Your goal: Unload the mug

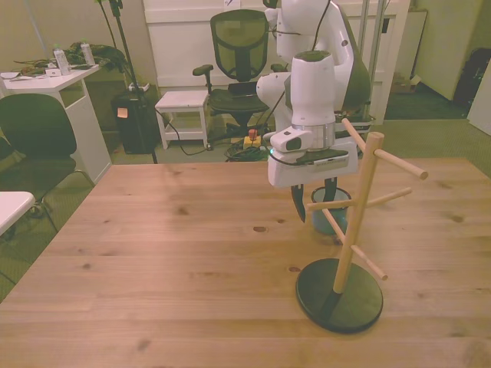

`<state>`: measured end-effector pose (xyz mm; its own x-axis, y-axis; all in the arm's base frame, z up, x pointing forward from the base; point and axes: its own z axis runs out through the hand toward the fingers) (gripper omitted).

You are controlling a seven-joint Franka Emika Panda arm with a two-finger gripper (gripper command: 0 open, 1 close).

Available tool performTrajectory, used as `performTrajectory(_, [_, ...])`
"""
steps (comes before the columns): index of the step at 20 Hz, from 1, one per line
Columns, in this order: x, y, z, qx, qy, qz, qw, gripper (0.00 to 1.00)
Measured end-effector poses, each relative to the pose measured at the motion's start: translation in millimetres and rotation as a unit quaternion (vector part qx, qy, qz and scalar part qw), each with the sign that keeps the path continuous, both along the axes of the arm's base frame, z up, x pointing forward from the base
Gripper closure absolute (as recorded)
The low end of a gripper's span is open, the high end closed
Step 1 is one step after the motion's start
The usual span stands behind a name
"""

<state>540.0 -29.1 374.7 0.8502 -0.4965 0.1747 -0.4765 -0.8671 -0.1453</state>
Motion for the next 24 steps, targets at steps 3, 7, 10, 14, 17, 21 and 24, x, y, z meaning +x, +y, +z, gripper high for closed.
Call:
performTrajectory(3, [0.3, 0.0, 0.4, 0.0, 0.0, -0.001, 1.0, 0.0])
performTrajectory(7, [0.3, 0.0, 0.5, 0.0, 0.0, -0.002, 1.0, 0.0])
performTrajectory(10, [0.3, 0.0, 0.5, -0.001, 0.0, -0.002, 1.0, 0.0])
performTrajectory(14, [-0.7, 0.1, 3.4, -0.001, -0.004, -0.001, 1.0, 0.0])
performTrajectory(17, [-12.3, 2.7, 20.2, 0.002, -0.021, 0.006, 0.9997, 0.0])
performTrajectory(21, [-38.6, 5.2, 44.9, 0.015, -0.052, 0.021, 0.9983, 0.0])
performTrajectory(24, [-55.5, 4.0, 58.6, 0.031, -0.08, 0.032, 0.9958, 0.0])
